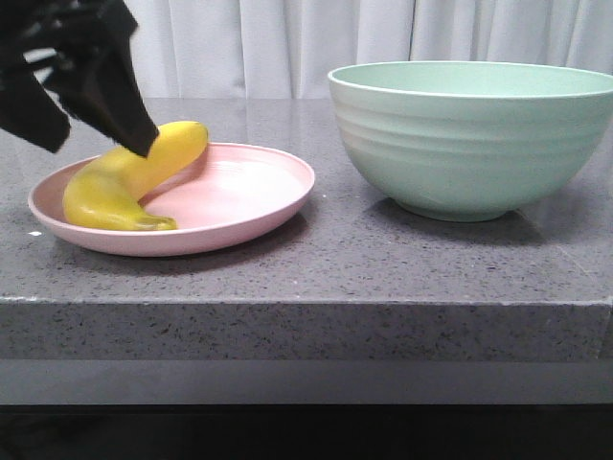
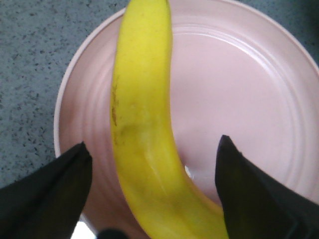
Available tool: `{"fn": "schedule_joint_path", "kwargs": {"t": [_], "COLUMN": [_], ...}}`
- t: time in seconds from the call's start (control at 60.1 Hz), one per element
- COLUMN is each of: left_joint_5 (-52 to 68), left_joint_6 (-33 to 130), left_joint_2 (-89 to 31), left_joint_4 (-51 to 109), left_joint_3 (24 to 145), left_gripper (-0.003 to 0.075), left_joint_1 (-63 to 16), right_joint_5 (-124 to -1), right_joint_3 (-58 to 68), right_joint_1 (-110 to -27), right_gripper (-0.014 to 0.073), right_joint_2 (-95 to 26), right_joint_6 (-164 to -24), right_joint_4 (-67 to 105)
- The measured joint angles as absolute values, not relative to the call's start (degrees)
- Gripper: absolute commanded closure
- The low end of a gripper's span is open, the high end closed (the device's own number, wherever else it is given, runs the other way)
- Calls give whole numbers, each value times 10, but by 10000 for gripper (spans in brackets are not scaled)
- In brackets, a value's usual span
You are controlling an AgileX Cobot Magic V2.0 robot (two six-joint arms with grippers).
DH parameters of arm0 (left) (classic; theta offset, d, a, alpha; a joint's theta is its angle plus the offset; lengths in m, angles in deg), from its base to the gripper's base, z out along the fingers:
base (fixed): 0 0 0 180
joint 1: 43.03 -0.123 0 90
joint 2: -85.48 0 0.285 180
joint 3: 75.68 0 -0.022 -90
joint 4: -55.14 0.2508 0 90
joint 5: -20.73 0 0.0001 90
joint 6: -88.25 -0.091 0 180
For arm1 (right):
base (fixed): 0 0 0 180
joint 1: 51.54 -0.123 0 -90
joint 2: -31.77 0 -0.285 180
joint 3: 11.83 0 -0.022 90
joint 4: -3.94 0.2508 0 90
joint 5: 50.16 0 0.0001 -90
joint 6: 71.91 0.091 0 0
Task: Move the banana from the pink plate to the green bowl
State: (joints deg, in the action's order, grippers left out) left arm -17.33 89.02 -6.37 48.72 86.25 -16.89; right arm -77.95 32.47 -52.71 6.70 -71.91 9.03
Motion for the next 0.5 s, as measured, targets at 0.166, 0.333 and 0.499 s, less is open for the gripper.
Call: {"fn": "schedule_joint_path", "kwargs": {"t": [0.166, 0.333, 0.499], "left_joint_5": [-172, -171, -167], "left_joint_6": [890, 890, 890], "left_joint_2": [-29, -13, -7], "left_joint_4": [485, 483, 483], "left_joint_3": [865, 865, 865], "left_gripper": [222, 227, 227], "left_joint_1": [-169, -169, -169], "right_joint_5": [-780, -780, -780], "right_joint_3": [325, 325, 325], "right_joint_1": [-527, -527, -527], "right_gripper": [-29, -29, -29], "right_joint_2": [67, 67, 67], "right_joint_6": [-719, -719, -719], "right_joint_4": [90, 90, 90]}}
